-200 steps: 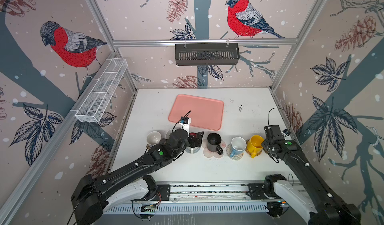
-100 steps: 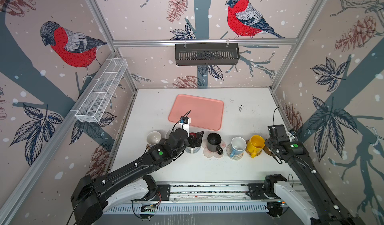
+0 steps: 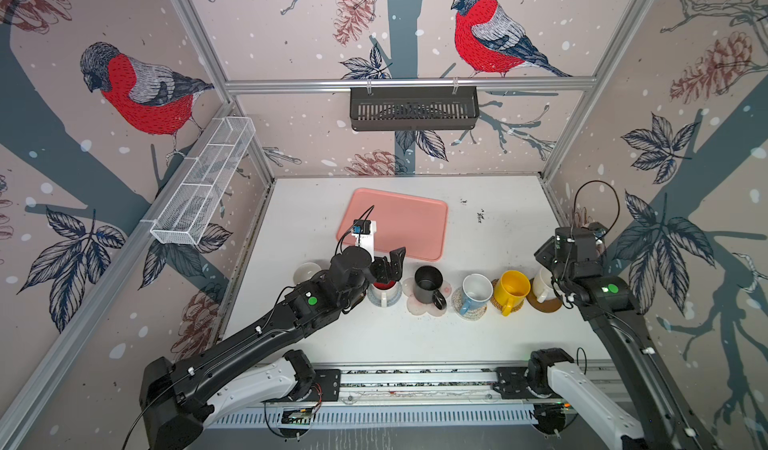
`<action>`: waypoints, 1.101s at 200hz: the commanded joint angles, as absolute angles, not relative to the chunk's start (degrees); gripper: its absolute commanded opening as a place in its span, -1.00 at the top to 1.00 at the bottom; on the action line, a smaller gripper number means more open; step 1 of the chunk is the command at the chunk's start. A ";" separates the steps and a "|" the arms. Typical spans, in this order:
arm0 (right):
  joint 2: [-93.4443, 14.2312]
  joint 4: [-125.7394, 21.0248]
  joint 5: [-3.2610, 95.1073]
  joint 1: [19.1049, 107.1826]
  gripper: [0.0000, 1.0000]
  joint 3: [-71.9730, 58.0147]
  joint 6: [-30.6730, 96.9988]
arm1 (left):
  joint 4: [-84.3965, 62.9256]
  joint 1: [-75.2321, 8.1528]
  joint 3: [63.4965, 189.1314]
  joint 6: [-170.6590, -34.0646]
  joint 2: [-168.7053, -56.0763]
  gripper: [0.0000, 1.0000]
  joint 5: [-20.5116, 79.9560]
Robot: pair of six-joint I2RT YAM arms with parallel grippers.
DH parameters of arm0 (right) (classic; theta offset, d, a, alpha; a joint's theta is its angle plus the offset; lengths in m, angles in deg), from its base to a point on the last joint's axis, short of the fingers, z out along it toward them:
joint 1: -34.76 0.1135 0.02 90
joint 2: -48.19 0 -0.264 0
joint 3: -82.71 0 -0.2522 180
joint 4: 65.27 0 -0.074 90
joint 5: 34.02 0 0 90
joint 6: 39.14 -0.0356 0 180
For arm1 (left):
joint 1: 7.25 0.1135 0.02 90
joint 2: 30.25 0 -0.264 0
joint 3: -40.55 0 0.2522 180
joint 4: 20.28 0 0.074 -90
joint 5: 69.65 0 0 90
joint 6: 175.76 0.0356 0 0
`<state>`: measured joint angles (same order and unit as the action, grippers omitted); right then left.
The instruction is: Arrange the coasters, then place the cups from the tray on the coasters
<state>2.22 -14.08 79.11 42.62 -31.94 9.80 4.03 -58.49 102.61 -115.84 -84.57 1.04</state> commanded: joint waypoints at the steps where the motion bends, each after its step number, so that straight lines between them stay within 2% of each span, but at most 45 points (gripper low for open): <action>1: 2.59 -30.41 76.15 42.76 -0.48 -33.50 18.76 | 9.04 -58.25 106.86 -114.08 -84.30 -0.93 -7.32; 14: 2.58 -37.63 74.19 42.76 -0.67 -36.15 22.24 | 10.34 -57.12 109.05 -112.80 -83.99 -0.93 -10.01; 28: 2.45 -44.83 71.95 42.76 -1.00 -39.27 25.05 | 9.58 -54.30 109.96 -110.38 -83.20 -0.93 -7.77; 84: -2.18 -72.55 66.44 42.76 -0.99 -50.79 32.23 | 1.84 -34.93 106.29 -106.86 -84.12 -0.94 8.97; 118: -11.59 -79.24 62.13 42.77 -0.99 -51.38 33.60 | -9.88 -31.81 98.14 -102.14 -84.14 -0.94 5.88; 139: -17.13 -83.49 66.80 45.91 -0.99 -51.63 38.28 | -18.84 -29.23 94.13 -98.94 -85.20 -0.94 5.83; 164: -21.57 -89.35 69.41 46.46 -0.99 -53.25 41.85 | -20.25 -24.97 95.12 -97.18 -91.20 -0.94 7.97; 220: -29.35 -104.83 67.83 43.73 -0.99 -60.11 45.83 | -28.88 -16.28 93.22 -94.38 -103.05 -0.93 11.23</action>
<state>-27.83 -93.88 68.07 44.59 -58.32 43.46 -20.58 -18.28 94.26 -97.50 -100.14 8.49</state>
